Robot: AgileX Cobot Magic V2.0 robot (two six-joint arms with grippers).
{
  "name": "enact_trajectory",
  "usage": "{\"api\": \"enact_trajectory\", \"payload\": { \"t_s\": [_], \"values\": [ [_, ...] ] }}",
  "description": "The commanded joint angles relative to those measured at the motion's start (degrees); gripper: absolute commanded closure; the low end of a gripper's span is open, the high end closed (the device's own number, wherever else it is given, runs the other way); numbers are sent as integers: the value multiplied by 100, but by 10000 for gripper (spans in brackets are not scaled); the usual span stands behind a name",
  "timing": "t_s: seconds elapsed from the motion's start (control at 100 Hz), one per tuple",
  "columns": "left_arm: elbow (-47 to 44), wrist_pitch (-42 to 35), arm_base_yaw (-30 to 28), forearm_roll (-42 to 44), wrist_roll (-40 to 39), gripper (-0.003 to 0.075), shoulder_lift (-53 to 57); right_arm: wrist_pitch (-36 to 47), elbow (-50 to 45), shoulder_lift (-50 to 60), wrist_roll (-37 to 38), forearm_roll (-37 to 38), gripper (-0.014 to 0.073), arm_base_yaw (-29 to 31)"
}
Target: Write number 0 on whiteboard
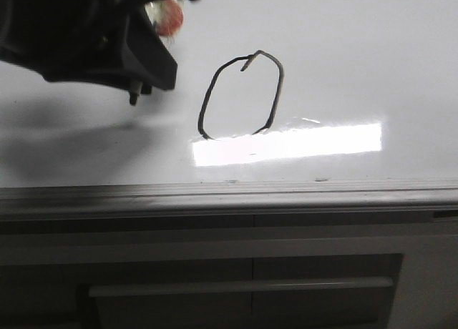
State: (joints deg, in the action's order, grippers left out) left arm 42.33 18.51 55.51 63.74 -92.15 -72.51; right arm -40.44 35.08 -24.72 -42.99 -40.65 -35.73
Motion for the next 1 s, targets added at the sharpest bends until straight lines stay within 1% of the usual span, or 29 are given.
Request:
{"api": "enact_trajectory", "payload": {
  "t_s": [0.0, 0.04, 0.14, 0.25, 0.52, 0.78, 0.99],
  "values": [
    [140, -32, -17, 123, -100, 740, -112, 306, 124, -13, 29, -337, 657, 36],
    [140, 63, -17, 109, -238, 740, -200, 283, 124, -13, 29, -365, 657, 36],
    [140, 378, -17, 109, -896, 740, -307, 243, 124, -13, 38, -374, 657, 36],
    [140, 612, -22, 263, -1251, 740, -358, 233, 124, -13, 42, -388, 657, 36],
    [140, 661, -32, 372, -1254, 740, -370, 233, 124, -13, 42, -388, 657, 36],
    [140, 627, -450, 408, -1254, 740, -370, 327, 88, -13, 42, -388, 657, 36],
    [140, 562, -492, 408, -1254, 740, -370, 338, 77, -13, 42, -375, 657, 36]
  ]
}}
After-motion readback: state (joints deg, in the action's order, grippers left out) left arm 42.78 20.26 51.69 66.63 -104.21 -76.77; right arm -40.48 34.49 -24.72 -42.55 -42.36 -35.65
